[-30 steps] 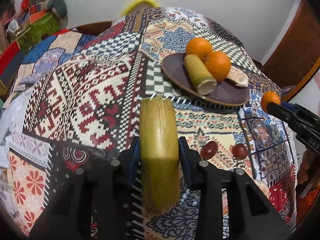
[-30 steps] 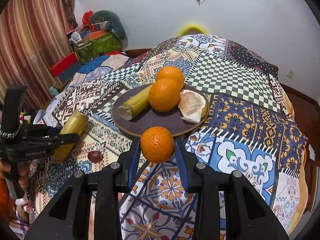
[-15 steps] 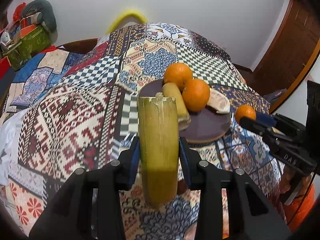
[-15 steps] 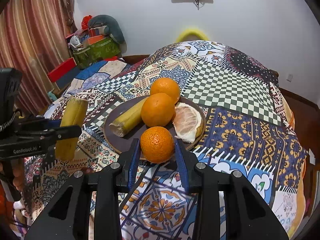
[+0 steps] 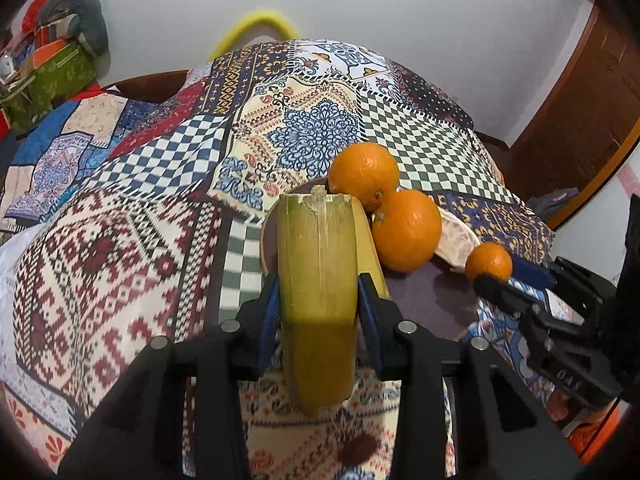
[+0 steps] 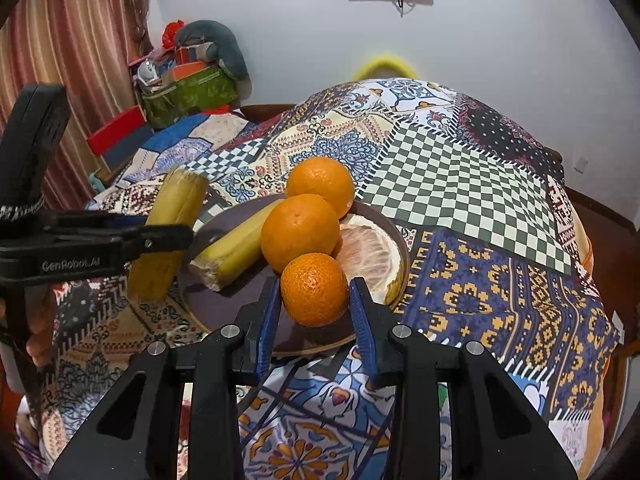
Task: Organize fruits
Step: 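Lower the yellow roll onto the plate with the left tool while the right tool sets the tangerine there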
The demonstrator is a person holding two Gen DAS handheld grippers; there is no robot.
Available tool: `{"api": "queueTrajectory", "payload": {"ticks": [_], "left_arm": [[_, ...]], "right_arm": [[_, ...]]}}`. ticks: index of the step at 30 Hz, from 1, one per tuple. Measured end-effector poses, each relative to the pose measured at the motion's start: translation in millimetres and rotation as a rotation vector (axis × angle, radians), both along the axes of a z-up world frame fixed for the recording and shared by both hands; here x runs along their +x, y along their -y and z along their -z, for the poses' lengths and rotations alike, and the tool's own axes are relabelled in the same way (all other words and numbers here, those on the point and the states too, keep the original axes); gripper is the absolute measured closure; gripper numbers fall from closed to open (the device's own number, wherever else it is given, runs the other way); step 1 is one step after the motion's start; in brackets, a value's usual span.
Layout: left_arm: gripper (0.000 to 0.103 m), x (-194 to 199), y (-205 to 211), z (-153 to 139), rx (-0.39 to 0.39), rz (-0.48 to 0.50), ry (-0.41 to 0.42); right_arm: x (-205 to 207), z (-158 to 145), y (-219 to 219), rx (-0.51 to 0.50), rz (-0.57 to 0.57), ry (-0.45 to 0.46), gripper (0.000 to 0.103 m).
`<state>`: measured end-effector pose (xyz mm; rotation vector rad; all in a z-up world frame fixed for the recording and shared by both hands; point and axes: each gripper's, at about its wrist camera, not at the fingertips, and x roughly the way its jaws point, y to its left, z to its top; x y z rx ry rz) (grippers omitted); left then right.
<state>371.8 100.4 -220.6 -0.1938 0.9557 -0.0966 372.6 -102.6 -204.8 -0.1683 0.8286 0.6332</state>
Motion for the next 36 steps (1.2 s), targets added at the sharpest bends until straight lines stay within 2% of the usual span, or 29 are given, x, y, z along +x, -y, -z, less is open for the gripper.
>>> {"api": "queueTrajectory", "payload": {"ticks": [6,20,25,28,36], "left_arm": [[0.066,24.2,-0.3,9.5,-0.030,-0.017,-0.023],[0.066,50.8,-1.8,25.8,0.028,-0.033,-0.065],[0.066,50.4,4.9,18.7,0.053,-0.017,-0.050],[0.066,45.4,9.3,14.0,0.084,-0.005,-0.039],[0.066,16.5,13.4,-6.9,0.088,0.007,0.003]], "right_arm": [[9.8,9.6,-3.8,0.002,0.009,-0.036,0.071],[13.6,16.4,-10.6,-0.007,-0.011,-0.047,0.070],[14.2,17.1,-10.4,-0.006,-0.011,-0.056,0.070],[14.3,16.3,-10.3,0.003,-0.015,-0.065,0.065],[3.0,1.2,-5.0,0.000,-0.002,-0.037,0.064]]}}
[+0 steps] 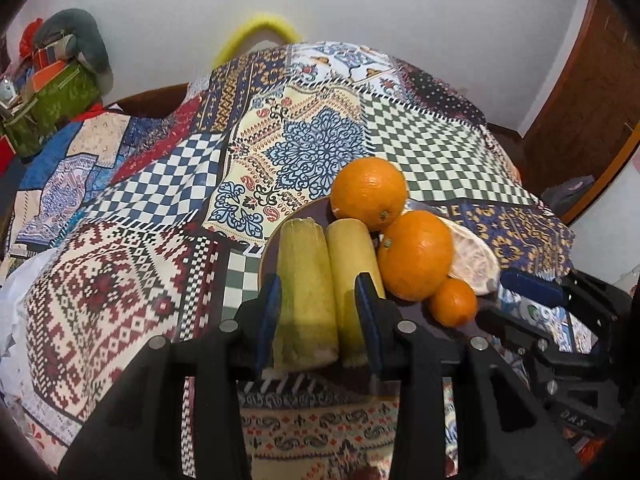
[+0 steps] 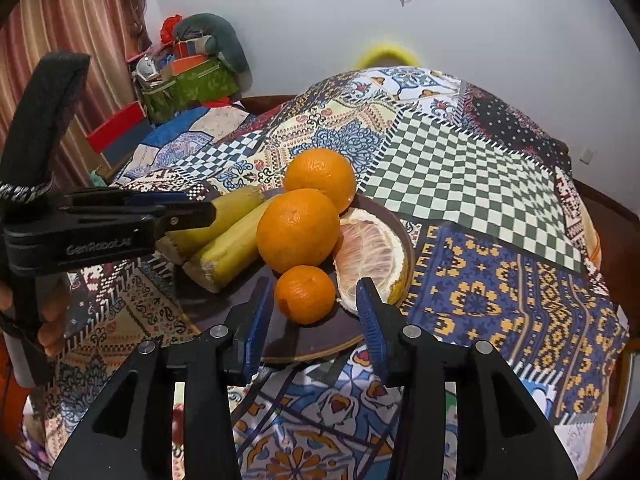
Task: Organize fruits
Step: 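Lower the yellow roll onto the plate with the left tool while the right tool sets the tangerine there, then grasp a tangerine with the left tool while the right tool grasps the large pomelo wedge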
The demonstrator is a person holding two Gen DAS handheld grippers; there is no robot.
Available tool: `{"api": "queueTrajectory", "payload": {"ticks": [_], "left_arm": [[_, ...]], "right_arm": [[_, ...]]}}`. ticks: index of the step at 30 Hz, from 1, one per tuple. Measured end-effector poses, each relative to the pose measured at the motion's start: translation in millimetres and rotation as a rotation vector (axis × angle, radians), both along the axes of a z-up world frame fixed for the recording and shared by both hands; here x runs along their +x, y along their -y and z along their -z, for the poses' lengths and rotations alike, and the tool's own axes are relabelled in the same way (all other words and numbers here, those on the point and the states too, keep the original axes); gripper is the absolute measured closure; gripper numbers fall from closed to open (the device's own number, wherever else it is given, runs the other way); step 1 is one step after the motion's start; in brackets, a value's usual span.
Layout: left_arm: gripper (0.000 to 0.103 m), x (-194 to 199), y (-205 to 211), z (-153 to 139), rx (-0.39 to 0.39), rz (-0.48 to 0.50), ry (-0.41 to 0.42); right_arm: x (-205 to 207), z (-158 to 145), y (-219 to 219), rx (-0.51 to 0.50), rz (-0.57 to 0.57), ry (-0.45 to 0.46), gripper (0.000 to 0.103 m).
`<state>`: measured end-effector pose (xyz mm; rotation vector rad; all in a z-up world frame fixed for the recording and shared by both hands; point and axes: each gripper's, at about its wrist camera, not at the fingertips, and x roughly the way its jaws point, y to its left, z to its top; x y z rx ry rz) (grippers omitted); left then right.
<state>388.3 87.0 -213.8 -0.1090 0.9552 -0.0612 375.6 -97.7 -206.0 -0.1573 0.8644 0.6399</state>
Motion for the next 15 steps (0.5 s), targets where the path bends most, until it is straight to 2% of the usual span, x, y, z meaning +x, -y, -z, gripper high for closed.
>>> {"api": "queueTrajectory", "payload": {"ticks": [15], "left_arm": [[0.064,-103.3,5.2,-61.9,-0.031,0.001,0.115]], "right_arm": [[-63.3,-54.8,17.7,0.016,0.005,0.085,0.062]]}}
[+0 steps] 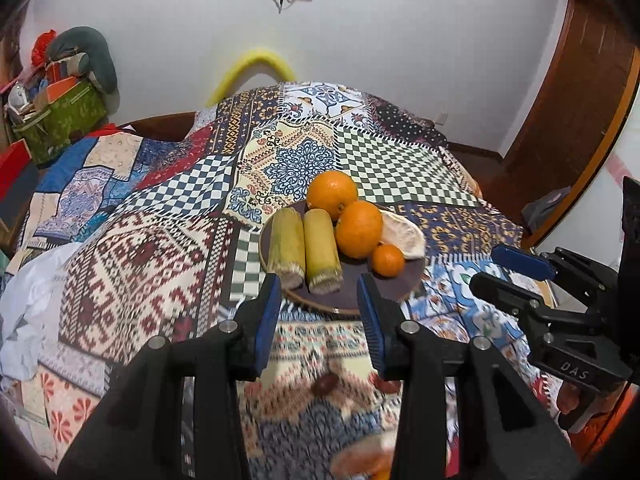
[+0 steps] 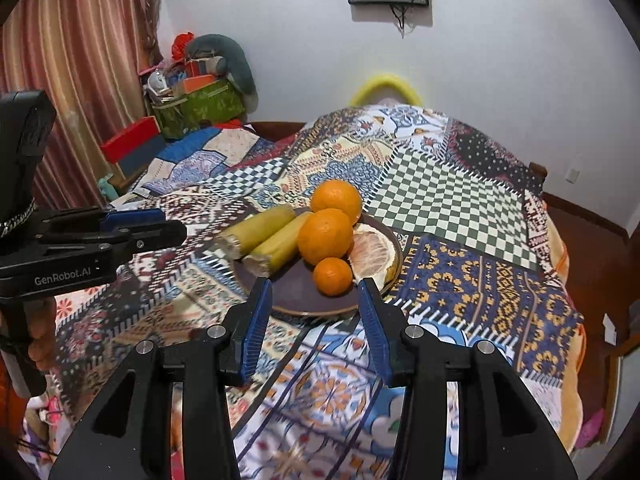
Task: Organize fruits
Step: 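Grasp a tangerine with the left tool while the right tool grasps the large pomelo wedge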
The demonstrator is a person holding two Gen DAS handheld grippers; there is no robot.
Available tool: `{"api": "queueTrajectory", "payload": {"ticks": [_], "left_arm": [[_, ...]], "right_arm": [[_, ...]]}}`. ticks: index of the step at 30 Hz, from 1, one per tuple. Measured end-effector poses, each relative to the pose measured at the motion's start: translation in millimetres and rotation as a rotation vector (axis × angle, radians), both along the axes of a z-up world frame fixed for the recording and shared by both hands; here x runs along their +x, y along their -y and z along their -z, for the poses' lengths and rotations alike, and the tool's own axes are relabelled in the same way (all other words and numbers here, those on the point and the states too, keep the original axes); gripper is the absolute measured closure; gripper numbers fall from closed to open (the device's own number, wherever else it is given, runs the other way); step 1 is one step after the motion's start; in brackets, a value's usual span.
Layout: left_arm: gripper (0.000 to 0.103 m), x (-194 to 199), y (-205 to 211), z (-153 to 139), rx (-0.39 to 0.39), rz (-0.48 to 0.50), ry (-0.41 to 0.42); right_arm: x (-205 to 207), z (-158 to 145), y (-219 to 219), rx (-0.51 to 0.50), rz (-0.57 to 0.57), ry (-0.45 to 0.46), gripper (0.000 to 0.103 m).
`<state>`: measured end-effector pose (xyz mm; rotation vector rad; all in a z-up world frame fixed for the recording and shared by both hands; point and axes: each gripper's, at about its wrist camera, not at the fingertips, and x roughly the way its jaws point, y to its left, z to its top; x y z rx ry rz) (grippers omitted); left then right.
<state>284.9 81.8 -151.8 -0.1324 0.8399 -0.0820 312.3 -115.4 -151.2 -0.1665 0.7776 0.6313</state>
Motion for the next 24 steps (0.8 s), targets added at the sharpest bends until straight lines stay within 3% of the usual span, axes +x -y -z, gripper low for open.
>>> {"api": "queueTrajectory", "payload": {"ticks": [9,13,24], "left_arm": [[0.064,-59.5,6.5,-5.2,-0.034,-0.014,0.007],[0.057,-84.9,11.3,2.2,-0.038,-0.018,-0.003],[0.057,-119.5,20.9,39.7,-0.008,-0.018,-0.085]], "right_arm": [[-52.1,-8.0,10.5,0.027,-0.007,0.017,0.054],[-71.8,5.9,13.1,0.024,-0.016,-0.023,0.054],[-95.7,63.2,1.1,-0.045,-0.077,-0.156,0.054]]}}
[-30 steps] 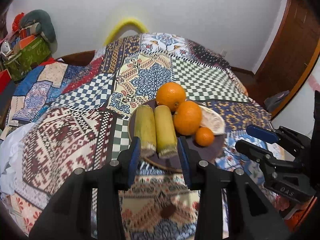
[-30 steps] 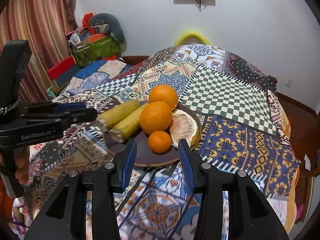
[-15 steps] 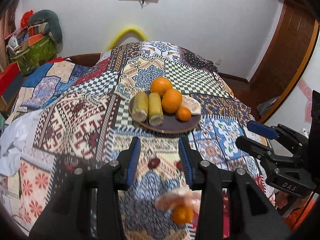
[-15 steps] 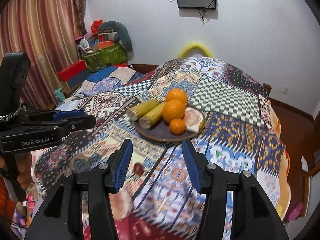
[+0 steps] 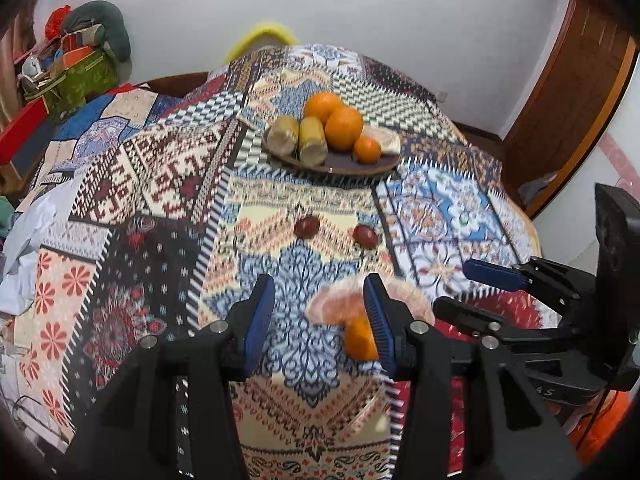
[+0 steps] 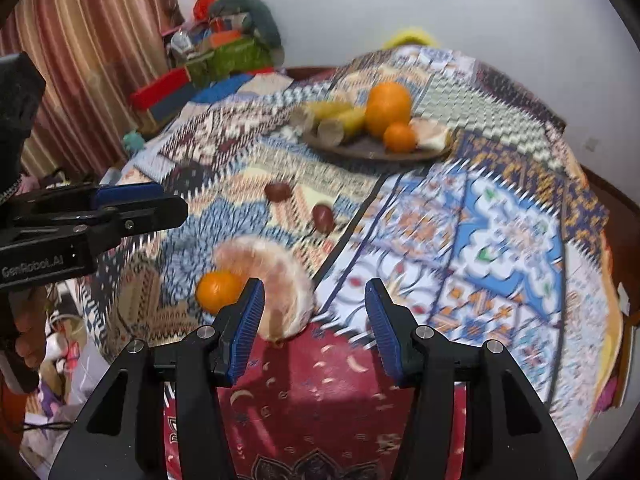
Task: Organize fruits
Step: 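Grasp a tangerine with the left tool while the right tool grasps the large pomelo wedge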
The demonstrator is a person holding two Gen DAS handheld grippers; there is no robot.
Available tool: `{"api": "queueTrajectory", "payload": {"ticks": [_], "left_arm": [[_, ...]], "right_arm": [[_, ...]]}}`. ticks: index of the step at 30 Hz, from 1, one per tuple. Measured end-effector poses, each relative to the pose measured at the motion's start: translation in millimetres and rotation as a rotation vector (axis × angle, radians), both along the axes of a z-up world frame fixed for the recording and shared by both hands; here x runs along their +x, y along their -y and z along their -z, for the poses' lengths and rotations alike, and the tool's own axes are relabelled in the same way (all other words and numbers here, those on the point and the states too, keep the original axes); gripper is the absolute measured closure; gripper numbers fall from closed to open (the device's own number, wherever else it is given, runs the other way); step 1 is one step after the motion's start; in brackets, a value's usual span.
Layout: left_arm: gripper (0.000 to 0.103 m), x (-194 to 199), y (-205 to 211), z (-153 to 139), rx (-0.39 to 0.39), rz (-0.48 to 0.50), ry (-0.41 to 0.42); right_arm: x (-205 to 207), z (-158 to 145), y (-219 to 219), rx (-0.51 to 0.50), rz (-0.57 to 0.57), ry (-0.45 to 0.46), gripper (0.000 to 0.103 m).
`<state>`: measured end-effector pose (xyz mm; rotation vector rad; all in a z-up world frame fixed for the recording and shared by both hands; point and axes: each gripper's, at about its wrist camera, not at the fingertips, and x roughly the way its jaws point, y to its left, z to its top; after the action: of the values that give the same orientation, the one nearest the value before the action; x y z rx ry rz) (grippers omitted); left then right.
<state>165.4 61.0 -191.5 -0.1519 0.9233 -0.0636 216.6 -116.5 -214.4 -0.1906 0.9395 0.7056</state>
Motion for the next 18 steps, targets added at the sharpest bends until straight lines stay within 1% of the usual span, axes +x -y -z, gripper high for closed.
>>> {"api": "queueTrajectory", "payload": {"ticks": [3,7,10,12,15,18], "left_arm": [[0.057,-4.5,1.0,8.0,0.009,0.003,-0.017],[0.057,-9.5,4.7,16.0,-0.016,0.021,-0.040],[0.057,-11.9,13.1,19.4,-0.016,0.048,-0.045],[0.057,-11.4,19.1,21.1,-0.012,0.065,-0.049],[0.057,-8.9,27.4,22.8,-0.012,0.081,-0.045],[0.057,-6.0,36.5,26.9,-0.015,0.102,-0.052]], "right_arm": [[-2.4,12.8,-9.0,-0.023,-0.026,-0.022,0.054],[-2.9,25.7,-19.5,-0.050,-0.059,-0.035,0.054],[-4.7,28.6,-21.6,-0.062,-0.073,-0.010,0.054],[-5.1,27.8,-18.9,-0.043,-0.089,-0.015,0.065],[-7.0,26.8,-12.5,-0.044,-0.089,-0.005,0.066],[-7.8,26.0,-4.0,-0.040,-0.065,-0.001,0.066]]}}
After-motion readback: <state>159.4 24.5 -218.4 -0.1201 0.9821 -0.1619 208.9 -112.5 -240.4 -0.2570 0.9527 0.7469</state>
